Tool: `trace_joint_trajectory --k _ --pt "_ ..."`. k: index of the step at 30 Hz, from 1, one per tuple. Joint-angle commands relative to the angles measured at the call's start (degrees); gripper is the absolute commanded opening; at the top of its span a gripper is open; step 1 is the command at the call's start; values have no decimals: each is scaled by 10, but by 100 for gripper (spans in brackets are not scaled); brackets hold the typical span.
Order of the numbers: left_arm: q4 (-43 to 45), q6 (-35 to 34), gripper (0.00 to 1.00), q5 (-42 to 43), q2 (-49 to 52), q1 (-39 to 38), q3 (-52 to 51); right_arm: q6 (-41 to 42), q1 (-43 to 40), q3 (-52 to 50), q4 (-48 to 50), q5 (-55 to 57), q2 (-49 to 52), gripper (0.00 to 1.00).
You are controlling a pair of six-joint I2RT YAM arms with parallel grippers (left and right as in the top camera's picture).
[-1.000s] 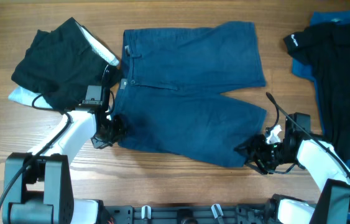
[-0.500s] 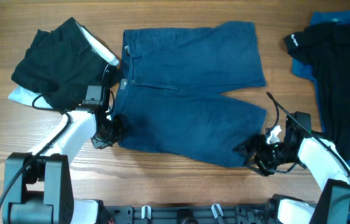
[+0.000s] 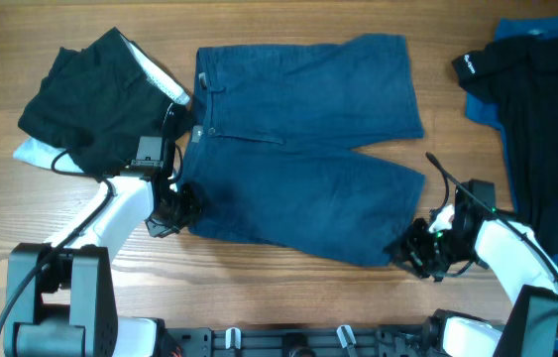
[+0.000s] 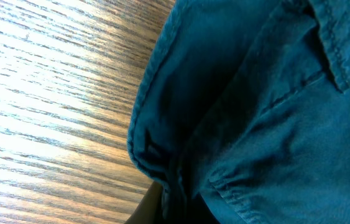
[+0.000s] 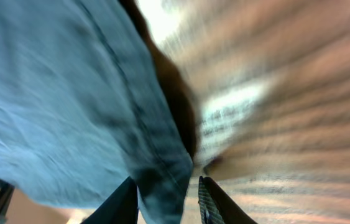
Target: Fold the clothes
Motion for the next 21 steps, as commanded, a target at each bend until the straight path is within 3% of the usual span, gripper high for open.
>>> trace_joint_trajectory --k 1,7,10,17,21 --pt "-2 3 6 7 12 1 -8 -11 1 61 -8 85 3 33" --pt "-2 3 7 7 12 1 -9 -74 1 99 -98 -57 3 45" --pt "-2 3 8 7 12 1 -8 -96 21 76 -138 -53 3 50" --pt "-3 3 8 7 12 1 -8 12 75 -23 -29 -79 3 51" --pt "-3 3 8 7 12 1 -8 42 82 -35 24 -81 3 47"
